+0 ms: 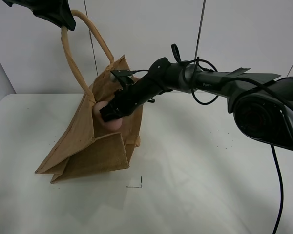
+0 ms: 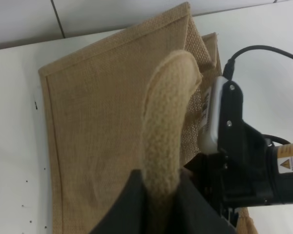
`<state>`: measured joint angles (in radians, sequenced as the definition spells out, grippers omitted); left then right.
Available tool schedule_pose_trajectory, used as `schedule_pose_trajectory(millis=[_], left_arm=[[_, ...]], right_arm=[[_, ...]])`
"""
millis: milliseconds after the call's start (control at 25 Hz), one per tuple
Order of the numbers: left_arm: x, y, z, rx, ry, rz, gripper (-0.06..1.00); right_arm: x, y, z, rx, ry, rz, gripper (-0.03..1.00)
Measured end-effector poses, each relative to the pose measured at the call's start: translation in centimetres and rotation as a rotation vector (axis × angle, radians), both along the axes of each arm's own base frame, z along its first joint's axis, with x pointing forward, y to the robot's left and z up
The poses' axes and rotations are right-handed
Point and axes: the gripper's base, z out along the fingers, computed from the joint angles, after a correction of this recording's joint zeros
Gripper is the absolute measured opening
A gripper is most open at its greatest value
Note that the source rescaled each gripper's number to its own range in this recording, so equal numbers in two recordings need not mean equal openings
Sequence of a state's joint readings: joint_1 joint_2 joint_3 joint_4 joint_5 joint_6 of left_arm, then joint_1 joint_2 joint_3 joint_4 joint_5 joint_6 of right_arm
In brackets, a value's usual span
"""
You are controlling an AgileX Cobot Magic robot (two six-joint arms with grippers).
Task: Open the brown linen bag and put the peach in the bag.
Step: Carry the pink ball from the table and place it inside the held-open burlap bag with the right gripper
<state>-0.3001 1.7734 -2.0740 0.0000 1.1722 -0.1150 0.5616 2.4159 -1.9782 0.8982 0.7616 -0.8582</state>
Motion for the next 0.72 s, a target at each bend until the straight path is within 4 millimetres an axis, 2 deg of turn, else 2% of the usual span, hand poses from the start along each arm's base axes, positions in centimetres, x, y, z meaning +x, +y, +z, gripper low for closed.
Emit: schedule_pose_trajectory(millis=[40,80,160,200,240,320,440,720], left_arm=[[0.0,0.0,0.0,0.0,0.0,0.0,0.0],[0.0,0.0,0.0,0.0,-0.001,0.0,0.0],[0.0,0.0,0.0,0.0,-0.001,0.0,0.0],[0.0,0.0,0.0,0.0,-0.001,0.0,0.0],[0.0,0.0,0.0,0.0,-0.001,0.0,0.0],[0.0,0.0,0.0,0.0,-0.001,0.0,0.0],[0.0,0.0,0.0,0.0,-0.001,0.0,0.0],[-0.1,0.0,0.1,-0.001,-0.002,0.0,0.0]], right_arm=[[-0.1,0.2,0.0,0.002,-0.002,0.003,0.17],[-0.2,0.3,0.0,0.004,-0.005,0.006,0.32],[-0.3,0.5,0.0,0.001,-0.006,0.013,0.68],[-0.3,0.4,0.0,-0.003,-0.009,0.017,0.81],[-0.3,0.4,0.1,-0.007,-0.014,0.018,0.89],[-0.3,0.2,0.6,-0.024,-0.029,0.02,0.96],[-0.4,-0.3,2.0,-0.075,-0.054,0.01,0.99],[-2.0,-3.1,8.3,-0.224,-0.053,-0.003,1.0]])
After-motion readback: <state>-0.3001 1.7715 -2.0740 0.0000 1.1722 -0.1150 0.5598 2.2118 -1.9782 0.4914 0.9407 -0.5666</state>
